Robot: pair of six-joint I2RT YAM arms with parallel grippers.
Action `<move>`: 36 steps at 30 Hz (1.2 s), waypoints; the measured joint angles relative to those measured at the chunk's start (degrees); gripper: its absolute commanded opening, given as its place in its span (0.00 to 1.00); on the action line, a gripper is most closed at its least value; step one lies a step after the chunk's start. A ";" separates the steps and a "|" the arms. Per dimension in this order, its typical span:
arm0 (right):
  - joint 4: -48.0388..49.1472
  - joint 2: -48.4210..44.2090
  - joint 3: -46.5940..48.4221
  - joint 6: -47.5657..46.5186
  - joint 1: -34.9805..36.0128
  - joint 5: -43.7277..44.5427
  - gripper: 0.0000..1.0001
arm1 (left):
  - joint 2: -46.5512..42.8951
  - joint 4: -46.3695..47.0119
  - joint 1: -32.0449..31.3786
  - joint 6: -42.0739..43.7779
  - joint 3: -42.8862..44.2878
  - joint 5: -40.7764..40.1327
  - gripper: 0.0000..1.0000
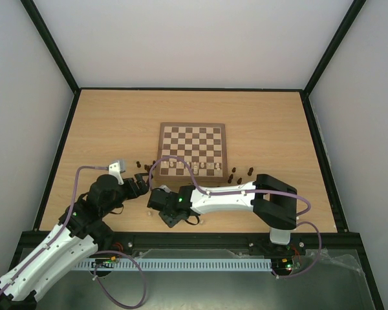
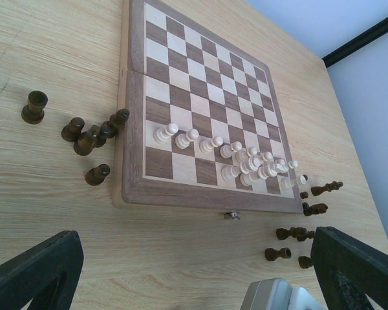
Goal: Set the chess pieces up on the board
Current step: Pick up the chess piece at the center of the board.
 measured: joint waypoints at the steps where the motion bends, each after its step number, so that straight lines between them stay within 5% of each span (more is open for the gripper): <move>1: 0.17 0.07 0.00 0.02 0.00 -0.11 0.40 | 0.00 -0.02 0.00 0.00 0.00 -0.07 0.99; 36: 0.28 0.50 0.55 1.05 0.57 -0.76 0.33 | -0.35 -0.59 0.00 0.02 -0.02 -0.33 1.00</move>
